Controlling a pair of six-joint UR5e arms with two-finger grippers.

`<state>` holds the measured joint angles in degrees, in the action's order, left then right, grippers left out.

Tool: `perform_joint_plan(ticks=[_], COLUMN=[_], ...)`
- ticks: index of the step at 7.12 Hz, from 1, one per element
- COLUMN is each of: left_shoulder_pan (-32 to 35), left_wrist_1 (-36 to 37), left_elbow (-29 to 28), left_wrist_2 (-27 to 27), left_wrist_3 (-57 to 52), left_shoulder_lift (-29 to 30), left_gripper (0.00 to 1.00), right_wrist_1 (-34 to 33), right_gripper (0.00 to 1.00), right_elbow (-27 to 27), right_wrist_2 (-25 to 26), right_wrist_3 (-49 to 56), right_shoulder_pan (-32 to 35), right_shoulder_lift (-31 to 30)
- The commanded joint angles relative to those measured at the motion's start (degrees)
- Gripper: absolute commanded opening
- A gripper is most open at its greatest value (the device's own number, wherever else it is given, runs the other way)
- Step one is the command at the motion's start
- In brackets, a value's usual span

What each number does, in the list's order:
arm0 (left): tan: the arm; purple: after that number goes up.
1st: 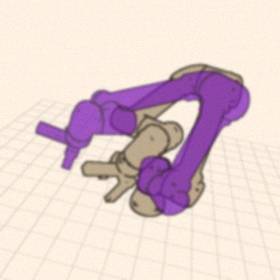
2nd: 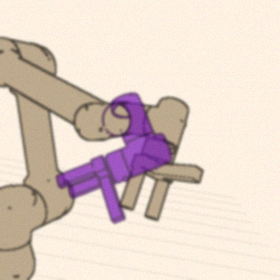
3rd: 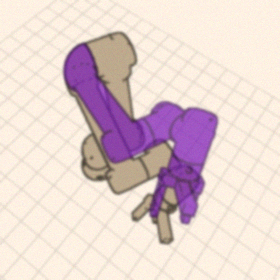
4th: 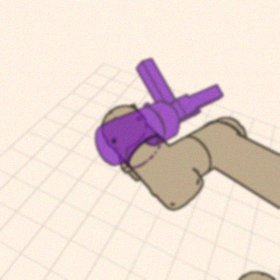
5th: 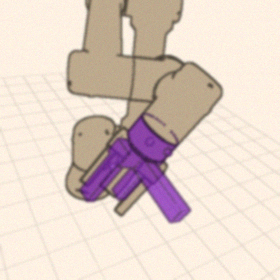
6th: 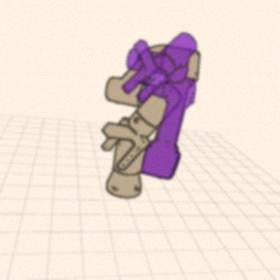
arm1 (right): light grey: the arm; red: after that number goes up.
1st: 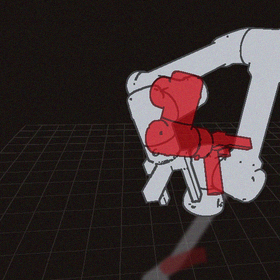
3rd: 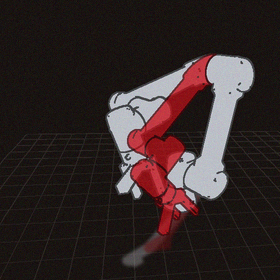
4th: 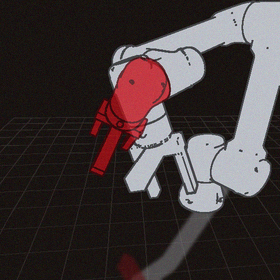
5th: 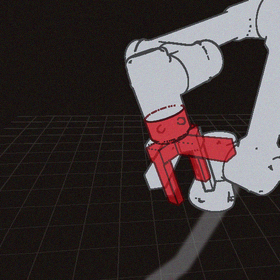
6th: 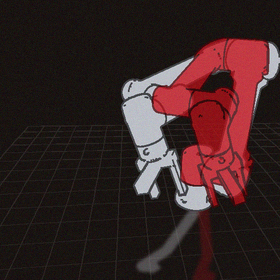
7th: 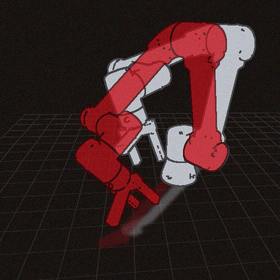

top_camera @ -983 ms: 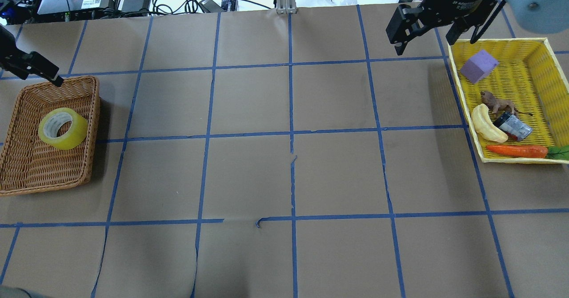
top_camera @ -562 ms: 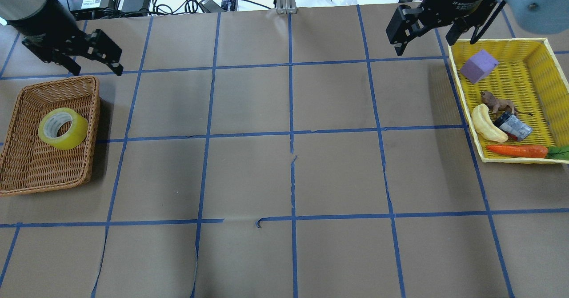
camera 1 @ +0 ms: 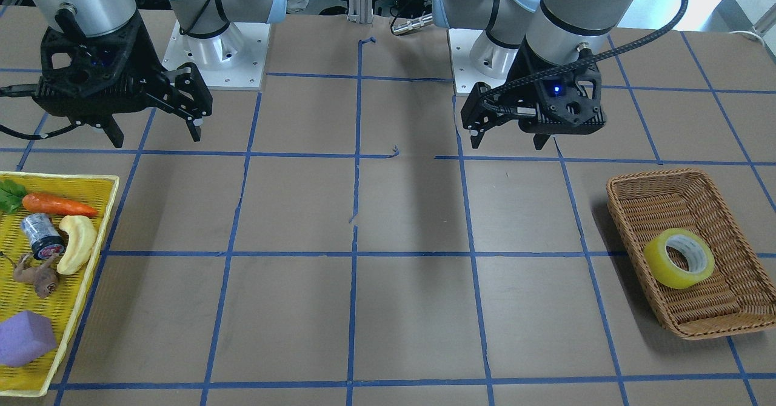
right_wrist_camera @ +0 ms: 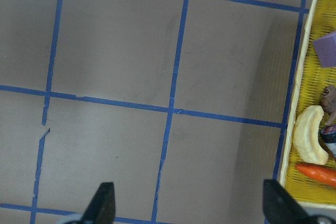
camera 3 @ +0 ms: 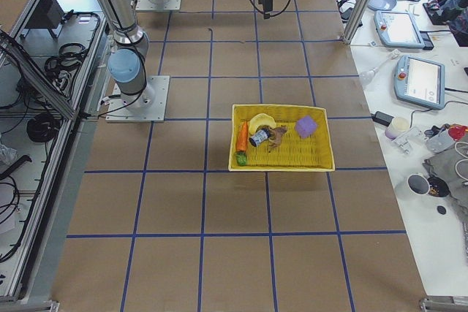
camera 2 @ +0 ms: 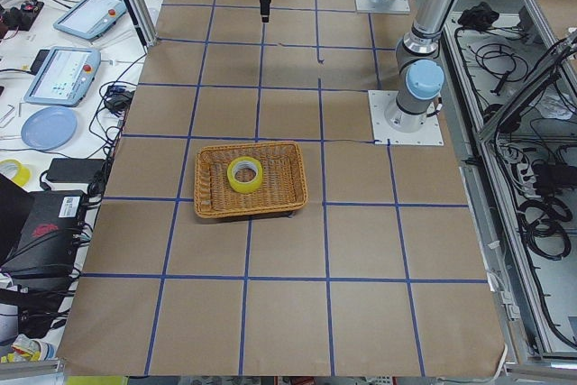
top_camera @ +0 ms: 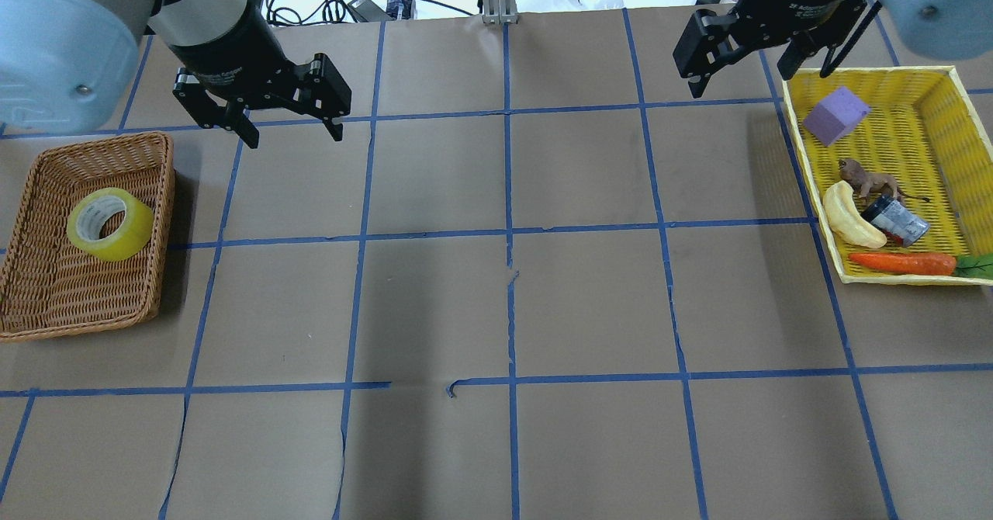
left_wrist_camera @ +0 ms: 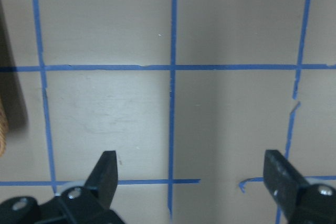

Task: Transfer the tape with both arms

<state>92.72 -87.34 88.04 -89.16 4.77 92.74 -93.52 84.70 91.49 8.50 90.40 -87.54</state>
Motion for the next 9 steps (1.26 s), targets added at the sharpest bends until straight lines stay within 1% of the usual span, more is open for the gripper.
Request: perform_joint_plan(ticks=[1,3,9], left_shoulder_pan=[0.3,-1.6,-1.4], left_wrist_1=[0.1,0.0,0.0], left_elbow=[0.2,0.5,0.6], left_wrist_2=[-3.7,-3.4,-2.7], left_wrist_3=[0.2,-0.6,-0.7], left_shoulder_lift=[0.0,-0.2,-0.4], left_gripper=[1.0,1.0,1.0], right_wrist_1=[0.0,0.0,0.0], right_gripper=[1.0,1.0,1.0], right_elbow=[0.0,0.0,0.0], right_wrist_2=[0.0,0.0,0.0], right_wrist_3=[-0.1,0.0,-0.1], right_shoulder_pan=[0.0,0.0,0.0], right_shoulder_lift=[0.0,0.0,0.0])
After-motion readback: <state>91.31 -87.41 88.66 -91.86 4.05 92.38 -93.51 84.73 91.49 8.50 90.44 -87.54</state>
